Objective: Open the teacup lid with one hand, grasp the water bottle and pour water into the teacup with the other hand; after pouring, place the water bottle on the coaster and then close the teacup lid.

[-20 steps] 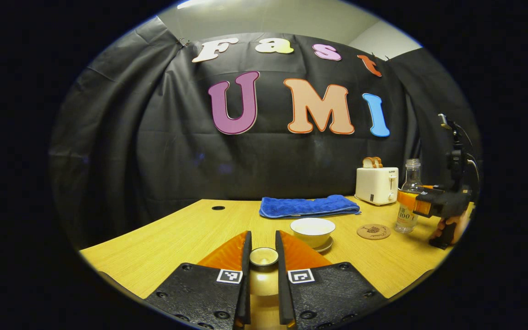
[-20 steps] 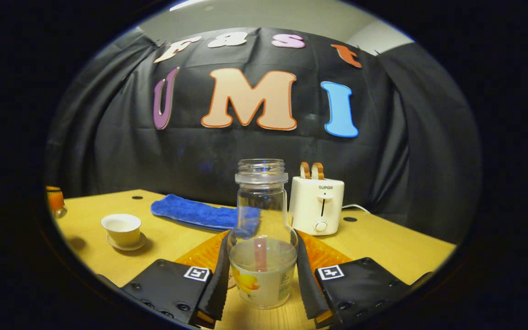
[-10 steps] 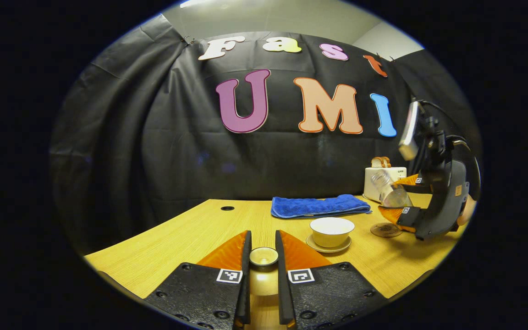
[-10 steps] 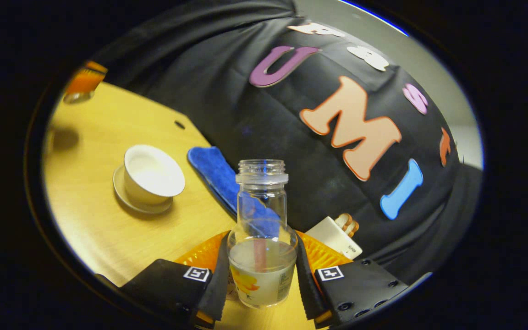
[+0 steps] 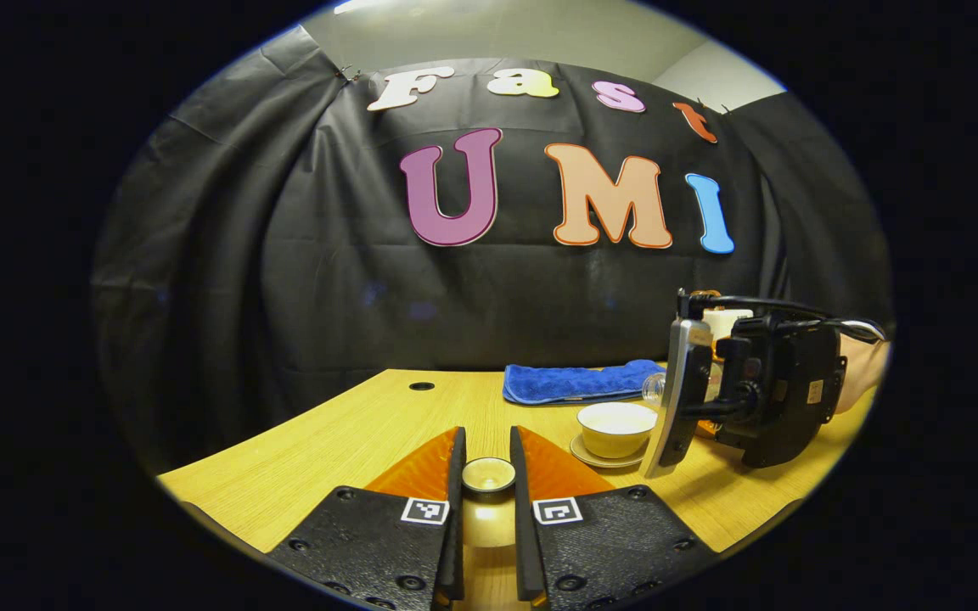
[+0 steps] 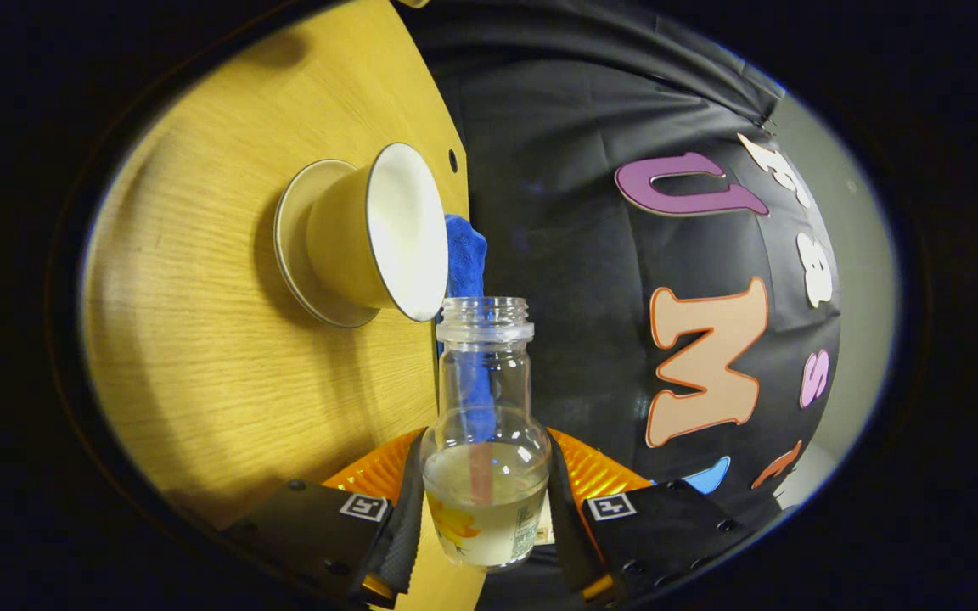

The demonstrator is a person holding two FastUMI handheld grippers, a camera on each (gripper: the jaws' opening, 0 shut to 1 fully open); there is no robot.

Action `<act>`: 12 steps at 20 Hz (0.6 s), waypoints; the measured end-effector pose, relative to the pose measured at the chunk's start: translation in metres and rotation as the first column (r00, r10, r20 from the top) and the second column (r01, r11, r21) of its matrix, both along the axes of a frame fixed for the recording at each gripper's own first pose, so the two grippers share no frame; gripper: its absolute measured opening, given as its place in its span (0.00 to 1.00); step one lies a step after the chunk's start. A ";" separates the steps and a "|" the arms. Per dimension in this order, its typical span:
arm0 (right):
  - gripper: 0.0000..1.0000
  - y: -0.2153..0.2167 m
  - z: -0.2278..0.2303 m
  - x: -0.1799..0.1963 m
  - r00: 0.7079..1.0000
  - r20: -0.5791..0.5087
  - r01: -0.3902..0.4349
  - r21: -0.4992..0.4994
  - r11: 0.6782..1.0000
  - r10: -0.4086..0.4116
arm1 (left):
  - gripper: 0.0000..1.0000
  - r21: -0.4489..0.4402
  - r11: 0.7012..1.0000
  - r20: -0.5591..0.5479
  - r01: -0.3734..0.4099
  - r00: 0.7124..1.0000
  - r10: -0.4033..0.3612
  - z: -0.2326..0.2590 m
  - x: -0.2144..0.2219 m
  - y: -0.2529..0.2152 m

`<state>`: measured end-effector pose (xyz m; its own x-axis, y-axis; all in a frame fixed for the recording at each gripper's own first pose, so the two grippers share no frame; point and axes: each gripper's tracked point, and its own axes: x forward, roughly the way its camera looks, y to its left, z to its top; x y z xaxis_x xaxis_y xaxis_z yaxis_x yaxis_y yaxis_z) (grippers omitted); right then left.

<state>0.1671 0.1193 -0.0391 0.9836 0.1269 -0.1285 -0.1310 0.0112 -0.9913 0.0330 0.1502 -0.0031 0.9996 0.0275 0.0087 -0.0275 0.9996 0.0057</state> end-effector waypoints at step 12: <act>0.70 0.026 0.021 0.012 0.986 0.101 -0.090 -0.337 0.937 0.131 | 0.21 -0.001 1.000 0.003 -0.002 1.000 0.002 0.000 0.001 0.000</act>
<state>0.1789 0.1457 -0.0179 0.9764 0.2063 -0.0633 0.0077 -0.3267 -0.9451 0.0337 0.1500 -0.0028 0.9995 0.0290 0.0115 -0.0291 0.9996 0.0042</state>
